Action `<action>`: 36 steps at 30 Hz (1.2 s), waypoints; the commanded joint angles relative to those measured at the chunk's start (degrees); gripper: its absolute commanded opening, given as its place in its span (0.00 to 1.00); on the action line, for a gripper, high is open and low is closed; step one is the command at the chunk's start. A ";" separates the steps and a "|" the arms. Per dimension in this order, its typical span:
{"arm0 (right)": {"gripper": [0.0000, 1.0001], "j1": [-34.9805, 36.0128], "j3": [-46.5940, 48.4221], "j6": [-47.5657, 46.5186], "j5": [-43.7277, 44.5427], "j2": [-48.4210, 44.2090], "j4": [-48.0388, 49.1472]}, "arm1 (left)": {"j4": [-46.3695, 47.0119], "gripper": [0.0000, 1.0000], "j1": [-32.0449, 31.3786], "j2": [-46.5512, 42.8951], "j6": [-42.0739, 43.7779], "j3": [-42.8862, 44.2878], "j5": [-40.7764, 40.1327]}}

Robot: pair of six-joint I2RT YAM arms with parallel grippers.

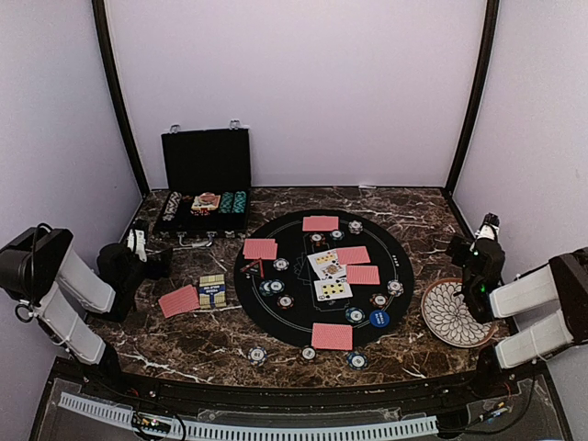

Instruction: Distribute texas hold em gaming equipment

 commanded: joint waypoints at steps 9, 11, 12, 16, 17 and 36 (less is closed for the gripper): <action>0.98 -6.32 4.74 -1.40 -15.46 2.56 -0.51 | 2.69 0.99 1.06 0.35 -2.32 3.28 -3.01; 0.98 -6.78 2.37 -1.45 -15.63 1.14 2.50 | 2.11 0.99 1.06 0.16 -2.42 3.45 -3.20; 0.99 -6.74 0.87 -1.90 -15.59 0.41 4.63 | 2.39 0.99 1.06 0.24 -2.39 3.35 -3.13; 0.98 -7.19 -6.35 -2.72 -11.06 2.26 21.60 | 2.47 0.99 1.06 0.29 -2.30 3.26 -3.15; 0.98 -7.38 -6.99 -2.61 -10.59 4.06 25.06 | 2.49 0.99 1.06 0.31 -2.33 3.30 -3.19; 0.98 -7.95 2.40 -5.38 -17.87 14.36 18.06 | 2.45 0.99 1.06 0.31 -2.35 3.32 -3.18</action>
